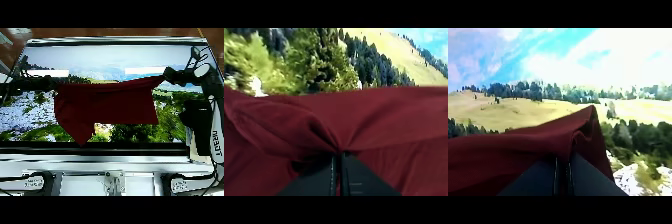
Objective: Fold the shirts.
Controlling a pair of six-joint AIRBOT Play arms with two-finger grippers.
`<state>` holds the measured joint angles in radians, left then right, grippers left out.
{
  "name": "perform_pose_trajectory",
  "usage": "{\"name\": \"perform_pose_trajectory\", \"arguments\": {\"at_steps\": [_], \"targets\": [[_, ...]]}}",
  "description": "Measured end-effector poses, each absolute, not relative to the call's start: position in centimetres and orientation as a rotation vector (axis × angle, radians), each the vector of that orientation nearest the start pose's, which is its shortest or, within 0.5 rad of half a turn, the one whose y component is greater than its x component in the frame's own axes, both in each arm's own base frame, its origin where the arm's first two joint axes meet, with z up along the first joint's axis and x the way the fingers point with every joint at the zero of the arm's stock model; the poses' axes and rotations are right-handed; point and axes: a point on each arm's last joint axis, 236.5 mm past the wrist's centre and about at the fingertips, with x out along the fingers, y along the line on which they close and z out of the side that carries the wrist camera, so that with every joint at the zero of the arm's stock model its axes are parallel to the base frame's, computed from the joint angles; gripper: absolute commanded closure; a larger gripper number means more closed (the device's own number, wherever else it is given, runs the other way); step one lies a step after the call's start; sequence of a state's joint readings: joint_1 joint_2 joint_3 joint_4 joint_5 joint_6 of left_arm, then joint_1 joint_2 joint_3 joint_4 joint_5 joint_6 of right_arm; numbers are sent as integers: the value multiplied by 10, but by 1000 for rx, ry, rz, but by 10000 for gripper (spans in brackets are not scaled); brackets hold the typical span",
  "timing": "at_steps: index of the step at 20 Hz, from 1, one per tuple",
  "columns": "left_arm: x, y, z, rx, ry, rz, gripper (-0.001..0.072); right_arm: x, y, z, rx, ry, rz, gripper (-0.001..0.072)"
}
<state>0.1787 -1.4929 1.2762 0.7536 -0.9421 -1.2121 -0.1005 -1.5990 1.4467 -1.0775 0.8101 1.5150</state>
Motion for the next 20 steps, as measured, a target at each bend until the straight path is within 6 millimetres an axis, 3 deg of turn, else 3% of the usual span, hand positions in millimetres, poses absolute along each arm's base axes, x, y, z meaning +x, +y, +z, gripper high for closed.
{"name": "perform_pose_trajectory", "arguments": {"at_steps": [1, 2, 3, 4, 5, 6, 8, 9, 10, 12, 14, 16, 20], "targets": [[491, -60, 25, -584, 971, -339, 412, 540, 36, 19, 483, 931, 111, 625], [490, -66, 16, -599, 995, -352, 135, 540, 44, 10, 484, 950, 120, 416], [489, -69, 9, -615, 1016, -361, 70, 540, 49, 5, 487, 963, 128, 121], [487, -70, 4, -623, 1036, -368, 70, 540, 52, 3, 488, 971, 133, 78], [485, -68, 4, -632, 1051, -378, 72, 538, 52, 3, 486, 984, 138, 78], [482, -62, 6, -638, 1072, -386, 118, 534, 48, 6, 482, 1000, 141, 78], [469, -36, 7, -647, 1144, -357, 325, 520, 24, 16, 428, 1040, 120, 96], [457, -19, 4, -650, 1199, -325, 326, 506, 7, 18, 392, 1085, 97, 168], [443, -4, 0, -655, 1258, -292, 317, 489, -11, 18, 366, 1141, 69, 168], [409, 20, -12, -667, 1376, -228, 17, 449, -39, 9, 366, 1280, 24, 141], [377, 26, -32, -700, 1484, -191, -10, 408, -49, -10, 420, 1422, 18, 113], [351, 19, -53, -747, 1560, -183, -10, 376, -40, -29, 511, 1524, 45, 113], [335, -3, -86, -814, 1578, -172, -9, 350, -13, -54, 634, 1599, 95, 113]]}}
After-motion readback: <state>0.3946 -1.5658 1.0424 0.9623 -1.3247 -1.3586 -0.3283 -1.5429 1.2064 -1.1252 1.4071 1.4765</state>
